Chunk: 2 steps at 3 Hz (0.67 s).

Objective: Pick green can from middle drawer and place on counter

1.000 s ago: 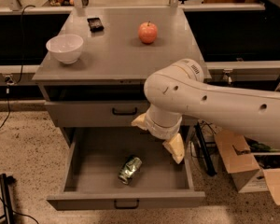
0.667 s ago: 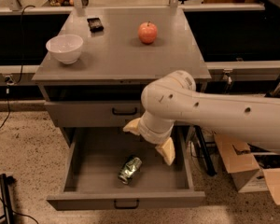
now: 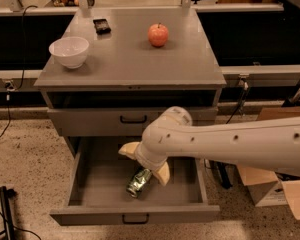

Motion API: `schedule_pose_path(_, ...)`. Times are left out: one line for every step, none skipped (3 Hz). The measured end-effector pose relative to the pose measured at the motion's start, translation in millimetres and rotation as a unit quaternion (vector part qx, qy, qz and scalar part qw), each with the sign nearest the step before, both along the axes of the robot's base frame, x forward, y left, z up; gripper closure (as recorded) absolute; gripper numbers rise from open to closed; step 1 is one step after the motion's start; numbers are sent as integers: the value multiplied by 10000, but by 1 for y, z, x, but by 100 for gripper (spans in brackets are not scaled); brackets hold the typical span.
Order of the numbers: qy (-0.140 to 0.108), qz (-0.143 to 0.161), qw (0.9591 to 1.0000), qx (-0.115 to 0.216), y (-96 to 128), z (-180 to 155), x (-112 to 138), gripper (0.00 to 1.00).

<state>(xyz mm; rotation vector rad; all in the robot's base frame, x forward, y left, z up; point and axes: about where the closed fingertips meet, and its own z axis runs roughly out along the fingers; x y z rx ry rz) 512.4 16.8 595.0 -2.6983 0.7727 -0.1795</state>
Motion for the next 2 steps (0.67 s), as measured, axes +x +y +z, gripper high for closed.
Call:
schedule_pose_path(136,70,9999,-14,52,-74,28,0)
schedule_pose_path(166,66,9998,-22,51,-76,26,0)
